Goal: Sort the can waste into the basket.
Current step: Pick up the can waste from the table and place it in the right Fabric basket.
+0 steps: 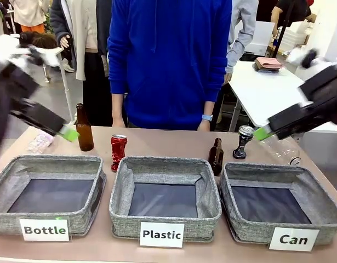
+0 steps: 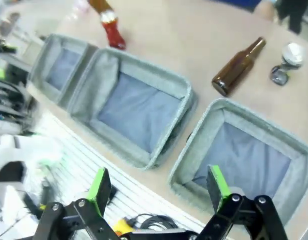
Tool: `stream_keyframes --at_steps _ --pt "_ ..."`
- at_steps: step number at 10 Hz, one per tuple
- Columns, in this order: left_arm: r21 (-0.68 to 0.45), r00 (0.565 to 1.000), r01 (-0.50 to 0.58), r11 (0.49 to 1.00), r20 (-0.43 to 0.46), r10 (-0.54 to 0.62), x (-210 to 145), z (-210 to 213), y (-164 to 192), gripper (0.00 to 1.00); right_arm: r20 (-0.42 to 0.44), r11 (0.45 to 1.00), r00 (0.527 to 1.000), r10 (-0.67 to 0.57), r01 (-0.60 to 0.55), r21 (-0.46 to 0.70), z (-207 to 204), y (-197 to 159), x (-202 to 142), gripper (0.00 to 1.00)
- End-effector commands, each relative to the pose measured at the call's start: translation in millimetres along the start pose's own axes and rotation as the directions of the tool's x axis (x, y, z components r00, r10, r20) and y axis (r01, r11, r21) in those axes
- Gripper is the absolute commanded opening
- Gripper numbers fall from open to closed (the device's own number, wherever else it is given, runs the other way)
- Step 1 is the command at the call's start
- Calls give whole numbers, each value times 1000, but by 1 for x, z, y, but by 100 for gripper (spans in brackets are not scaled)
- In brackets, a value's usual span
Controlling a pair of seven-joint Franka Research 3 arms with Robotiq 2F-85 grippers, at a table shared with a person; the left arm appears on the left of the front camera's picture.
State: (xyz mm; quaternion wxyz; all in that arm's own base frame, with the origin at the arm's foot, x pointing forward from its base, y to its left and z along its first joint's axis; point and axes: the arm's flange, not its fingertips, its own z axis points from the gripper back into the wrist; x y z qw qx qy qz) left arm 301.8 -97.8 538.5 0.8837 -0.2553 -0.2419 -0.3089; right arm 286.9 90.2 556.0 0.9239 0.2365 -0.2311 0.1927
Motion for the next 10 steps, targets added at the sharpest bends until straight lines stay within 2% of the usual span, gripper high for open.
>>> stream_keyframes --at_steps 1,3,4,5,6,7,8,9,10 --pt "-185 996 -4 983 90 21 -49 48 31 100 129 986 982 -135 121 114 41 -40 -39 100" --pt "-293 968 -64 954 213 130 -76 85 80 100 224 932 923 -313 253 261 76 -100 -77 100" --pt "-369 912 -149 917 307 272 -93 98 105 100 260 894 879 -401 312 323 94 -126 -108 100" --pt "-433 838 -195 880 393 379 -116 109 122 100 289 865 840 -460 350 361 107 -147 -135 100" --pt "-469 736 -208 859 503 453 -136 111 128 100 297 812 781 -550 417 409 116 -171 -161 100" --pt "-508 651 -222 832 558 514 -148 110 135 100 297 765 725 -622 481 427 118 -193 -188 100" --pt "-555 573 -247 795 578 581 -158 109 140 100 292 689 646 -705 527 497 118 -219 -219 100" --pt "-566 523 -288 772 582 622 -161 105 146 100 303 612 554 -775 539 579 117 -244 -248 100" --pt "-600 493 -308 738 563 663 -162 101 150 100 315 571 498 -808 534 623 113 -252 -265 100"
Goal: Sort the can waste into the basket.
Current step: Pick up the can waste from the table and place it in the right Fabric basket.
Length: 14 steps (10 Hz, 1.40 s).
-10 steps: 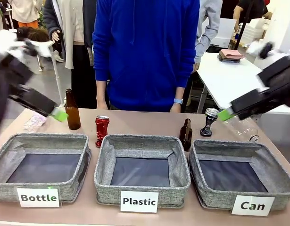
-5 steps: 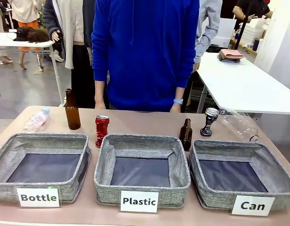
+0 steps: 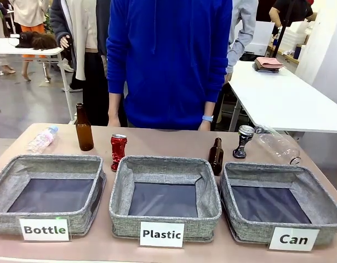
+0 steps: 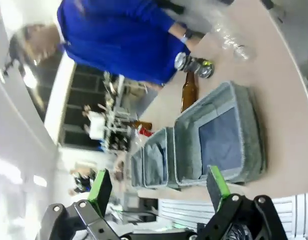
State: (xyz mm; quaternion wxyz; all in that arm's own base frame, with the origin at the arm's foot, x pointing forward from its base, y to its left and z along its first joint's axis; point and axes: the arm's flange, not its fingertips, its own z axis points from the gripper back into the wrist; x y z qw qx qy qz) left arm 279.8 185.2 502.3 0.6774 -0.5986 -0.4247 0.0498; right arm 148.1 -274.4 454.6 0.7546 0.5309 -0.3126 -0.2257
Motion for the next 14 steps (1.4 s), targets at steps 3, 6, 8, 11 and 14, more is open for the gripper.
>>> stream_keyframes --at_steps 3,6,8,11,14 --pt "110 994 -110 988 35 107 -88 -66 14 100 47 998 998 -50 49 37 11 -24 -3 100" --pt "33 996 -85 996 29 84 0 -27 23 100 47 998 998 -50 49 37 11 -24 -3 100" --pt "33 996 -85 996 29 84 0 -27 23 100 47 998 998 -50 49 37 11 -24 -3 100" --pt "33 996 -85 996 29 84 0 -27 23 100 -49 995 997 68 -71 -72 -24 -1 4 100" --pt "33 996 -85 996 29 84 0 -27 23 100 -334 892 880 338 -413 -184 -136 32 40 100"
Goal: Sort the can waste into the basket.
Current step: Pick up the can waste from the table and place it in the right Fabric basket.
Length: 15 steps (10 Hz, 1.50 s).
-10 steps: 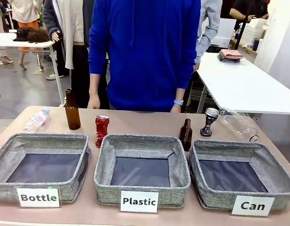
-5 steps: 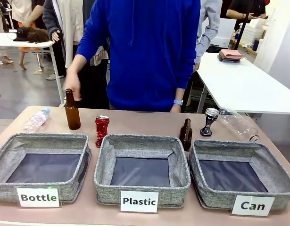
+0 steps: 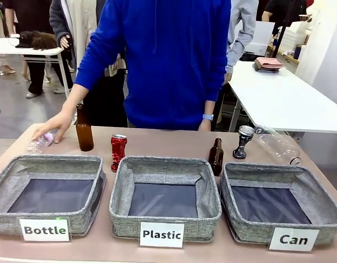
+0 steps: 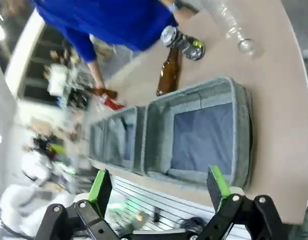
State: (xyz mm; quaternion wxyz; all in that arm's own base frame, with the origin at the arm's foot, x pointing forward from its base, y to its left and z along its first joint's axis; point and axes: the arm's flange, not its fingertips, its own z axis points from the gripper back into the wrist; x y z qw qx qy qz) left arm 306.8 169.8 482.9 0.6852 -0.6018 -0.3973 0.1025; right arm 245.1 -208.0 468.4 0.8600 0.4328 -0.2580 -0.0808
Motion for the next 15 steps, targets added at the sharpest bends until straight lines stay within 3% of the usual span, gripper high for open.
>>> stream_keyframes --at_steps 1,3,5,6,7,10,12,13,15 --pt "-19 1000 22 1000 8 -22 1 1 -1 100 -96 969 978 187 -200 -143 -51 0 39 100" --pt "-19 1000 22 1000 8 -22 1 1 -1 100 -219 889 914 341 -390 -241 -104 1 58 100" --pt "-19 1000 22 1000 8 -22 1 1 -1 100 -274 819 834 478 -536 -205 -132 6 60 100" --pt "-19 1000 22 1000 8 -22 1 1 -1 100 -260 822 833 488 -539 -183 -133 11 60 100" --pt "-19 1000 22 1000 8 -22 1 1 -1 100 -284 858 873 397 -463 -221 -133 16 57 100" --pt "-19 1000 22 1000 8 -22 1 1 -1 100 -292 840 853 434 -500 -211 -136 13 59 100" --pt "-19 1000 22 1000 8 -22 1 1 -1 100 -353 798 754 555 -601 -30 -148 -6 71 100" --pt "-19 1000 22 1000 8 -22 1 1 -1 100 -353 779 729 587 -627 -1 -155 -9 79 100" --pt "-19 1000 22 1000 8 -22 1 1 -1 100 -389 704 617 683 -698 129 -187 -15 103 100"
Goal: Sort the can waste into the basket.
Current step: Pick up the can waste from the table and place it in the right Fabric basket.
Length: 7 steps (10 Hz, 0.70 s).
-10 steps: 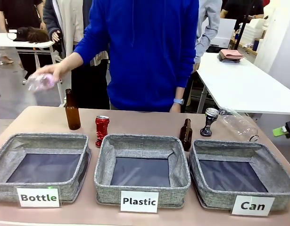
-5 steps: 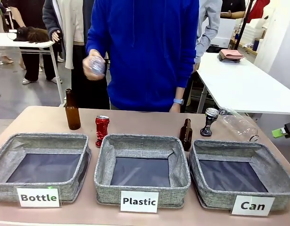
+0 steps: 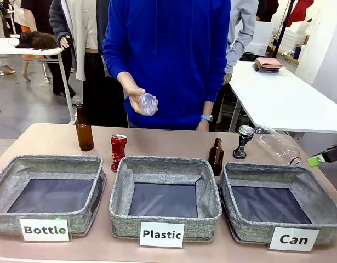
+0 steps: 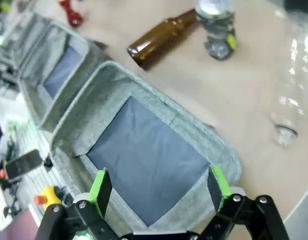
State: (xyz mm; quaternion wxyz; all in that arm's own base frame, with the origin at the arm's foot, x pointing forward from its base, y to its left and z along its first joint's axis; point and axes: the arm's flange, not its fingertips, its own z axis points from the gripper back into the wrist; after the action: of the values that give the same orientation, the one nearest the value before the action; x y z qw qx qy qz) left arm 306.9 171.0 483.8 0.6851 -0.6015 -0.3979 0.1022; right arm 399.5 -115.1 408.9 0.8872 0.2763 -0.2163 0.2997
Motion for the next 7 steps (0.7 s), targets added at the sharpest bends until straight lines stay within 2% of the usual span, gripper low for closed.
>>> stream_keyframes --at_steps 1,3,5,7 --pt "-19 1000 20 1000 7 -20 0 0 0 100 -38 987 991 127 -122 103 -28 -44 32 100" --pt "-19 1000 20 1000 7 -20 0 0 0 100 -57 980 985 160 -152 125 -66 -74 53 100" --pt "-19 1000 20 1000 7 -20 0 0 0 100 -20 968 978 208 -203 149 -94 -108 67 100" --pt "-19 1000 20 1000 7 -20 0 0 0 100 15 959 965 260 -260 115 -113 -123 75 100"
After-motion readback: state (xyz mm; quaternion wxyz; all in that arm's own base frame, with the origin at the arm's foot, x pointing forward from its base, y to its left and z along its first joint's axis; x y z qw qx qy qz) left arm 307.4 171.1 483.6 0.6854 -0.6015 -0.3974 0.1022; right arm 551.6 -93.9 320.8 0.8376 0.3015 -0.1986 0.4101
